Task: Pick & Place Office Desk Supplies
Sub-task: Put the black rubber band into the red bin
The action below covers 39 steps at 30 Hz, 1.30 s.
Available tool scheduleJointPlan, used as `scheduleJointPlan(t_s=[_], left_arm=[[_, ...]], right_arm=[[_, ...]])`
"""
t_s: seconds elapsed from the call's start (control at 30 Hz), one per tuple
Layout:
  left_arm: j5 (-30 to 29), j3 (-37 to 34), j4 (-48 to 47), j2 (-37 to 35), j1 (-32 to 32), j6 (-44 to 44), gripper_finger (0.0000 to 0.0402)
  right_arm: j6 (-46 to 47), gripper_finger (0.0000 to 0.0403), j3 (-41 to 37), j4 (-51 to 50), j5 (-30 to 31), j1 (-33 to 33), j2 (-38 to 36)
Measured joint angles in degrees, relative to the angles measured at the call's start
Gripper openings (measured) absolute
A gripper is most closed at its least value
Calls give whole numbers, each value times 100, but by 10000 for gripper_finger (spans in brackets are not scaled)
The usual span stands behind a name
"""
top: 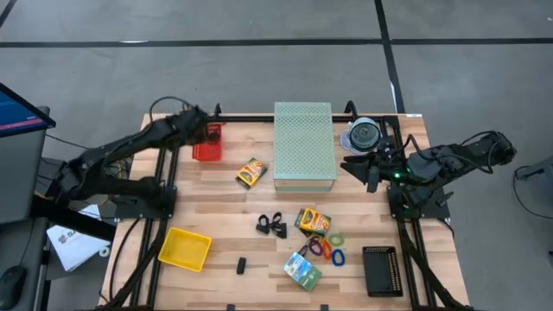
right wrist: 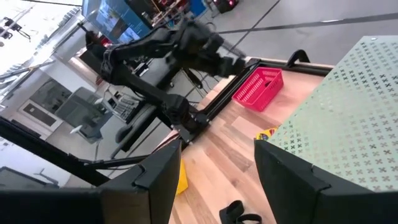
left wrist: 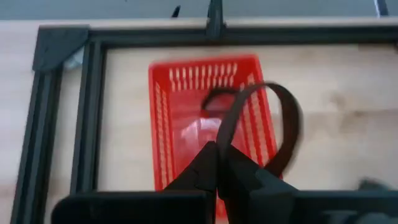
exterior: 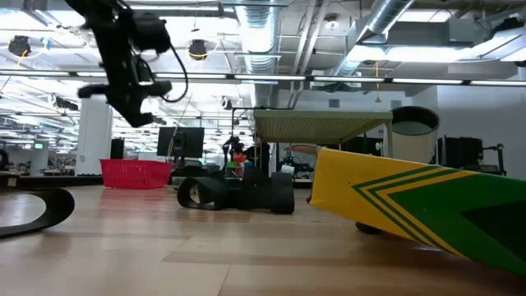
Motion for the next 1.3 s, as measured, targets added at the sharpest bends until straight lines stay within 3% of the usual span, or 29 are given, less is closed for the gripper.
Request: scheduleJointPlan(t_s=[0.17,0.43,0.77,1.17,1.3], left_arm=[[1164,2,687,714,1074,762,0],[1508,2,839,1452,1479,1422,0],[1534,2,780,1518,1477,1545,8],[1357,2,782,1338,1462,1829,144],[1598,2,856,1267,1373,2060,168]], right_arm=[[-55,202,0,-5,-6,-21,-11],[-46,202,0,-7,-10,-19,0],[-34,202,0,-7,-5,-19,0],[-31,202,0,-75,4,-19,0],[-30,202,0,-73,5,-19,0]])
